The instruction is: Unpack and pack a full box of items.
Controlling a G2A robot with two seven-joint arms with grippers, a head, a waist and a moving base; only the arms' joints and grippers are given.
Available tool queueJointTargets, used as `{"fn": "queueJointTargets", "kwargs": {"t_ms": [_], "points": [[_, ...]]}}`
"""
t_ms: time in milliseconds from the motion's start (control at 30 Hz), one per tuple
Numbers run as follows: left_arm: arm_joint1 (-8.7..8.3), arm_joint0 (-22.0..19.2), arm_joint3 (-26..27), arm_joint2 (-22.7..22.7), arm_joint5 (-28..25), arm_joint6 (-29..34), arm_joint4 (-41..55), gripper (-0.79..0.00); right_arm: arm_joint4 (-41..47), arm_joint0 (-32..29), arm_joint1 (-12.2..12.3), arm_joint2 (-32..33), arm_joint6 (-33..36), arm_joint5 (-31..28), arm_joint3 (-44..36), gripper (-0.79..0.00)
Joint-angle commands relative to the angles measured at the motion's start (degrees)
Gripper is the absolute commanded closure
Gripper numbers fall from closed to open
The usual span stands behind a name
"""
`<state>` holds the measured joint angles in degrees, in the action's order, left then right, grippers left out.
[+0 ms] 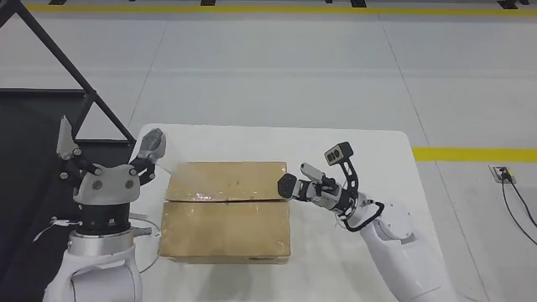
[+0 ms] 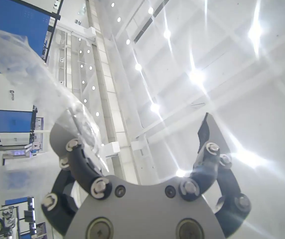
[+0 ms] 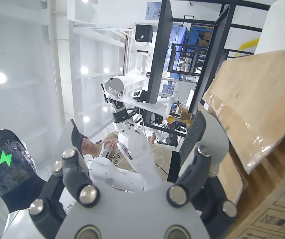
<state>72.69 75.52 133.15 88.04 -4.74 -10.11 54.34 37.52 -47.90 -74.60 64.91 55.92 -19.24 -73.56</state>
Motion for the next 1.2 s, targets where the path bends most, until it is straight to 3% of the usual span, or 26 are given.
{"fn": "queueJointTargets", "kwargs": {"t_ms": [0,400,700,900,1000,1067,1167], "points": [[0.32,-0.5,0.97,-1.3,-0.94,-2.51,1.73,-0.785,-0.01,0.22,-0.15,-0.69,0.44,0.46,-0.12,-0.785],[2.48,-5.24,1.45,-12.03,-6.46,-14.49,4.01,-0.785,3.65,1.45,-1.99,-5.3,2.28,-5.08,3.7,-0.785],[3.64,-6.73,0.8,-15.36,-7.53,-17.46,4.0,-0.785,8.3,1.93,-3.75,-8.15,3.4,-11.33,5.59,-0.785],[4.31,-6.79,0.37,-16.6,-8.18,-18.14,4.15,-0.785,8.08,3.08,-5.11,-10.08,0.15,-15.21,7.23,-0.776],[4.63,-6.85,0.07,-17.44,-8.18,-18.19,3.58,-0.785,8.2,3.73,-5.72,-10.89,-0.72,-15.89,8.14,-0.662],[4.83,-7.03,-0.11,-17.76,-8.09,-18.2,3.09,-0.785,8.69,4.08,-6.02,-11.09,-0.68,-16.36,8.77,-0.416],[5.12,-7.47,-0.64,-17.77,-8.15,-18.41,2.29,-0.785,9.15,4.41,-6.31,-10.88,-0.28,-17.36,9.56,-0.265]]}}
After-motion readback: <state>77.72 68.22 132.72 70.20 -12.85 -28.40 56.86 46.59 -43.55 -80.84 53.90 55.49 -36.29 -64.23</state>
